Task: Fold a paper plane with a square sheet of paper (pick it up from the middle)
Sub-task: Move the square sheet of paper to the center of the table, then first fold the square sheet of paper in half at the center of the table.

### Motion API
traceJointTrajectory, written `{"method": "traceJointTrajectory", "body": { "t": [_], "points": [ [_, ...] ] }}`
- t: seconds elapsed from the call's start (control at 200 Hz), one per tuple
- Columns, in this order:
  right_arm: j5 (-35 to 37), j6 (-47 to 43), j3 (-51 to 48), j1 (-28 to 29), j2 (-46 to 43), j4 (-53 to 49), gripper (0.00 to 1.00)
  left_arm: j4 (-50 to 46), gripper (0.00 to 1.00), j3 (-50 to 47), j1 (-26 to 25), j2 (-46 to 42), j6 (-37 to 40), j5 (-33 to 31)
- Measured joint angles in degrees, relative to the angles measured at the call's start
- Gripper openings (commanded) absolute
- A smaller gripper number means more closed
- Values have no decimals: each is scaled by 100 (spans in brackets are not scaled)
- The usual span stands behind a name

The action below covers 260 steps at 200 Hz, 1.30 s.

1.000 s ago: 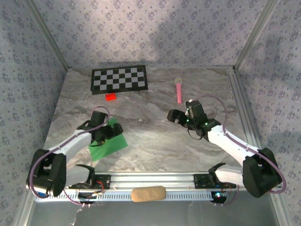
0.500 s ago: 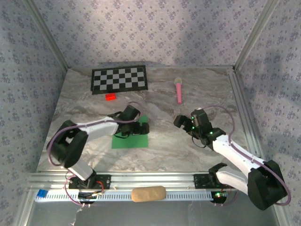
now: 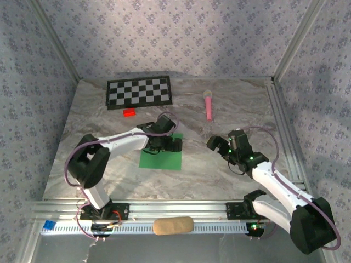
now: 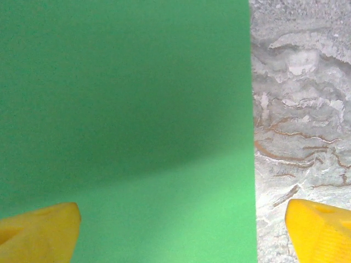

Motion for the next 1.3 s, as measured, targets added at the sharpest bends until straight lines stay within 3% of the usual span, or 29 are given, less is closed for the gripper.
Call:
{"method": "traceJointTrajectory", "body": {
  "t": [0.305, 0.455, 0.8, 1.299],
  "points": [
    [-382, -616, 542, 420, 684, 81, 100, -608, 94, 24, 542, -83, 7, 2],
    [-501, -787, 807, 682, 1106, 164, 100, -901, 87, 227, 542, 177, 52, 2],
    [-455, -723, 942, 944, 1720, 225, 100, -1401, 88, 852, 457, 774, 168, -42],
    [-313, -680, 1001, 951, 1762, 155, 100, -1810, 88, 1309, 363, 1196, 247, -264]
  ]
}}
